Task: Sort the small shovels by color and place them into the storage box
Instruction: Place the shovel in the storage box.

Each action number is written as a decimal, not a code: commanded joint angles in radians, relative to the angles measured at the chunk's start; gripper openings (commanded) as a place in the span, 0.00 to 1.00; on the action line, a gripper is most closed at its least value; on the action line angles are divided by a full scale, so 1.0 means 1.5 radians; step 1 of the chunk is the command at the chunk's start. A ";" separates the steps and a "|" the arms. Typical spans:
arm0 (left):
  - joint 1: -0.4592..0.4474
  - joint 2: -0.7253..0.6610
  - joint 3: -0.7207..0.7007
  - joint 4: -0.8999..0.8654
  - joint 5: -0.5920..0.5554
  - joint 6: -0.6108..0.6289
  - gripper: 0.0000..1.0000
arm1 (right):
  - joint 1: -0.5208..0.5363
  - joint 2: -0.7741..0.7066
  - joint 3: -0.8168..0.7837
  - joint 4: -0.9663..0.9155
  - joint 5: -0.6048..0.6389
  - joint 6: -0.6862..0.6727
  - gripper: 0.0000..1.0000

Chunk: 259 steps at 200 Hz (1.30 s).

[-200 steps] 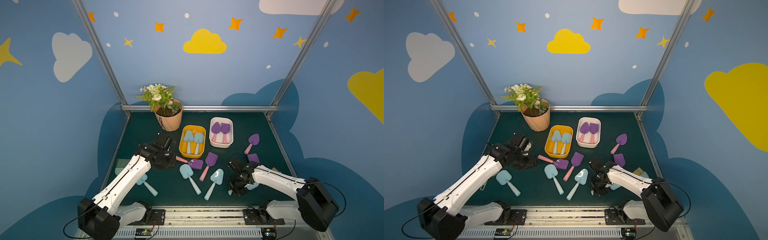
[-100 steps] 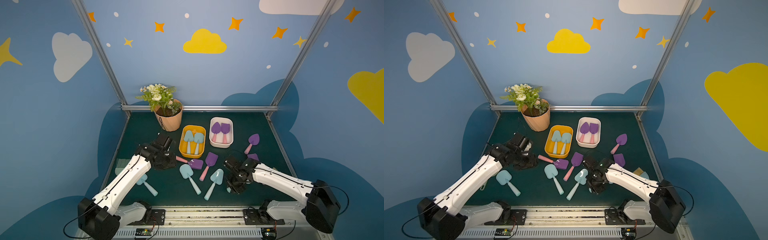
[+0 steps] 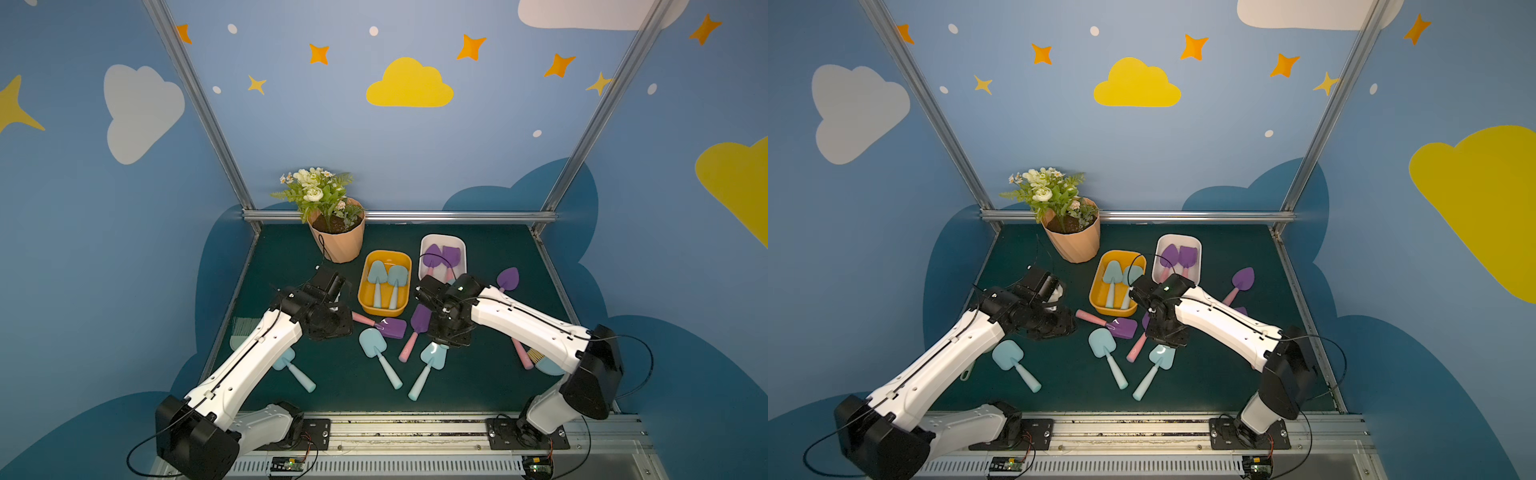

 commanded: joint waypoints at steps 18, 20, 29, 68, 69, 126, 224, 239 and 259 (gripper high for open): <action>0.003 -0.010 0.005 -0.006 0.005 0.010 0.49 | 0.009 0.090 0.123 -0.066 -0.040 -0.212 0.00; 0.003 -0.010 0.005 -0.006 0.005 0.011 0.49 | 0.009 0.094 0.129 -0.068 -0.040 -0.215 0.00; 0.003 -0.009 0.006 -0.007 0.005 0.011 0.49 | 0.008 0.111 0.160 -0.074 -0.043 -0.234 0.00; 0.004 -0.005 0.011 -0.006 0.009 0.014 0.49 | -0.010 0.210 0.327 -0.109 -0.072 -0.283 0.00; 0.004 -0.005 0.012 -0.007 0.009 0.014 0.49 | -0.011 0.214 0.332 -0.110 -0.072 -0.283 0.00; 0.005 -0.017 0.006 -0.006 0.017 0.009 0.49 | -0.058 0.363 0.524 -0.139 -0.168 -0.281 0.00; 0.006 -0.029 0.003 -0.021 0.025 0.017 0.49 | -0.111 0.523 0.695 -0.099 -0.218 -0.244 0.00; 0.006 -0.029 -0.001 -0.018 0.027 0.015 0.49 | -0.113 0.536 0.704 -0.086 -0.225 -0.233 0.00; 0.005 -0.031 -0.008 -0.013 0.029 0.011 0.49 | -0.119 0.551 0.706 -0.071 -0.239 -0.219 0.00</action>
